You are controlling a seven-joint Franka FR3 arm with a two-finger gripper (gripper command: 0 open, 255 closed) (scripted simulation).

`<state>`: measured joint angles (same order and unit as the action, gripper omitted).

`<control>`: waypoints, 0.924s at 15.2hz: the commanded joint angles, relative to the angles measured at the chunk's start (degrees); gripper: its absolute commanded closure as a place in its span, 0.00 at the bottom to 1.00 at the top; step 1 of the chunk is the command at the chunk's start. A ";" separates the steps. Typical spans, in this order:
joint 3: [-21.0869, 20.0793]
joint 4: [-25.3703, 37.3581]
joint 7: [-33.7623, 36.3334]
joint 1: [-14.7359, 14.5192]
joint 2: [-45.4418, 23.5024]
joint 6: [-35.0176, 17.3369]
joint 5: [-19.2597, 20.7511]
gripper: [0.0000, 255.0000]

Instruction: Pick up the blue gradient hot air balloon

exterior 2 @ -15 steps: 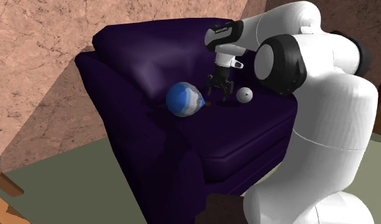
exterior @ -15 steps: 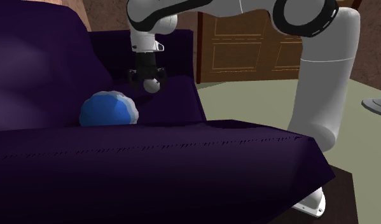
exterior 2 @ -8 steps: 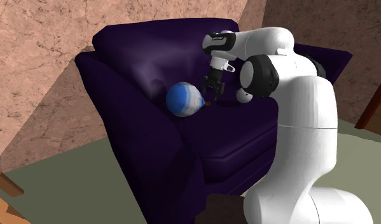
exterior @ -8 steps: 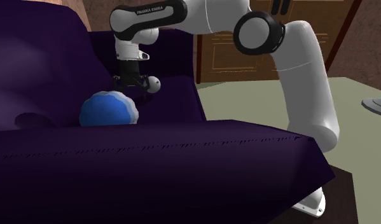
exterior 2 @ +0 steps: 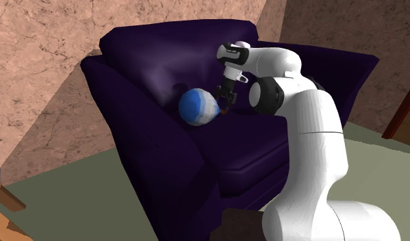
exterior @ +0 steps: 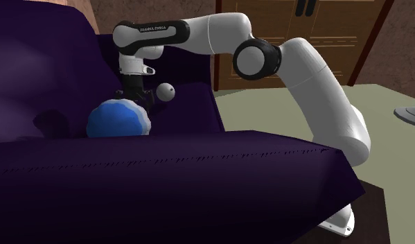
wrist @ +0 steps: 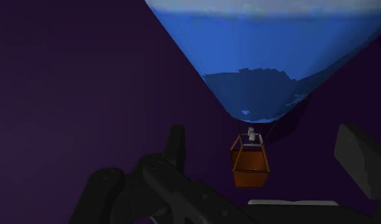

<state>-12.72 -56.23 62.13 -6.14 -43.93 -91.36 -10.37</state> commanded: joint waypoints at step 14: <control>0.09 -3.51 -0.82 0.14 -0.03 -3.46 -0.09 1.00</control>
<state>-12.63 -59.73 61.31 -6.00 -43.93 -94.81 -10.46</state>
